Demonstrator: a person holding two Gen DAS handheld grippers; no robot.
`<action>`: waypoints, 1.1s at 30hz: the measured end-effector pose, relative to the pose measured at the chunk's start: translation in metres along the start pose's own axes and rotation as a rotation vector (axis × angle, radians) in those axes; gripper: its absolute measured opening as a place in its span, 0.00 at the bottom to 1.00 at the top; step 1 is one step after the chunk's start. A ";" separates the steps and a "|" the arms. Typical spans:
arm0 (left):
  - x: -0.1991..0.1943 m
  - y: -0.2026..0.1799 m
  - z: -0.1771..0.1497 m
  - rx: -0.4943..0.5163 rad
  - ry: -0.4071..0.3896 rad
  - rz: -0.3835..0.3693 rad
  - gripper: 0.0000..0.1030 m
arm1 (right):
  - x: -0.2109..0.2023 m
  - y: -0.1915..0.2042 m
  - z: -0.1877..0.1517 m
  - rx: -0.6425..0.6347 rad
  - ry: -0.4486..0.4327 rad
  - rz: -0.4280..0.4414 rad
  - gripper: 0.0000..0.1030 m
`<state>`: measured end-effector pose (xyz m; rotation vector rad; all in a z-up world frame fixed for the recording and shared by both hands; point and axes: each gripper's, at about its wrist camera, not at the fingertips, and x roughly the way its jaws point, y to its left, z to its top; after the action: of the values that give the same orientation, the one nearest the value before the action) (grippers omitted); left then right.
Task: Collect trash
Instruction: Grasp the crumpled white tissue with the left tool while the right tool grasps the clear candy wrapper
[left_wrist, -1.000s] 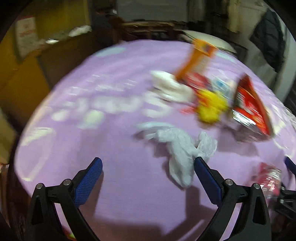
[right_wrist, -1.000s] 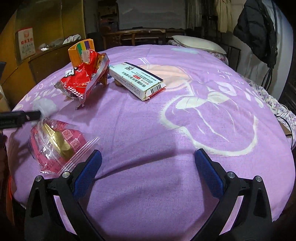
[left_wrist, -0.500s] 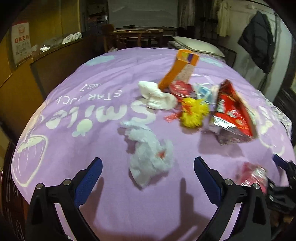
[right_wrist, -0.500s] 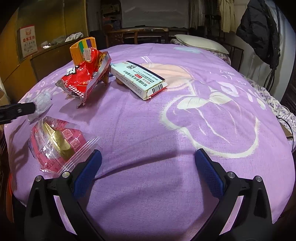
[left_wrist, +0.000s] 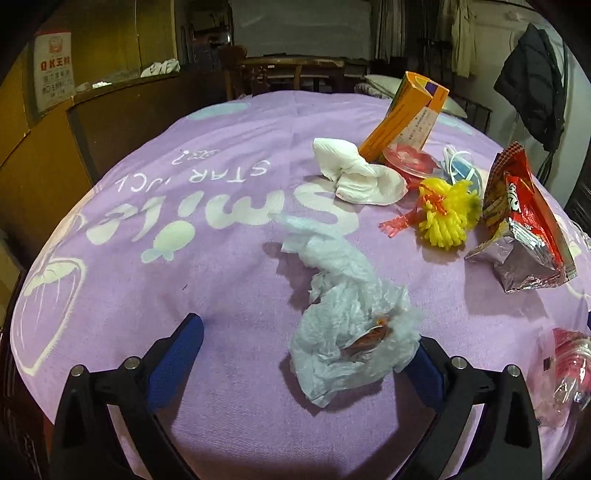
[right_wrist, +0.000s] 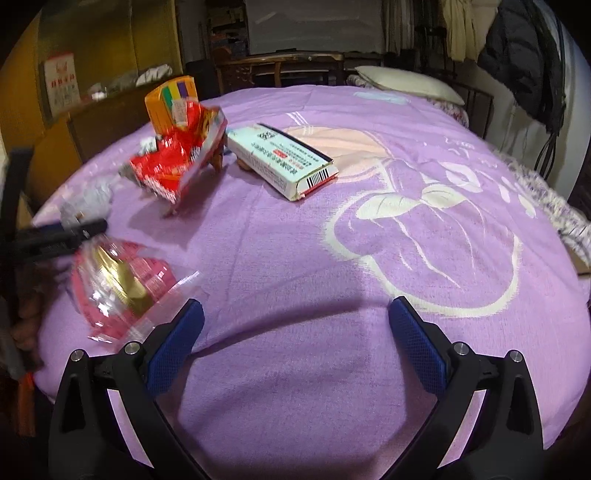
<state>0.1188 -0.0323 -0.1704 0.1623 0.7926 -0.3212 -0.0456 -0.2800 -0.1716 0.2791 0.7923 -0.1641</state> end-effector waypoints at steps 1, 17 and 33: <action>0.000 -0.001 0.000 -0.001 -0.003 0.001 0.96 | -0.003 -0.002 0.001 0.029 -0.009 0.024 0.94; -0.001 -0.005 -0.002 -0.007 -0.010 0.007 0.96 | 0.017 0.075 0.012 -0.032 0.022 0.210 0.94; -0.005 0.006 0.010 -0.040 0.042 -0.050 0.95 | 0.023 0.067 0.001 -0.106 -0.007 0.227 0.69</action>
<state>0.1250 -0.0283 -0.1597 0.1122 0.8452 -0.3498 -0.0123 -0.2175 -0.1753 0.2664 0.7537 0.0904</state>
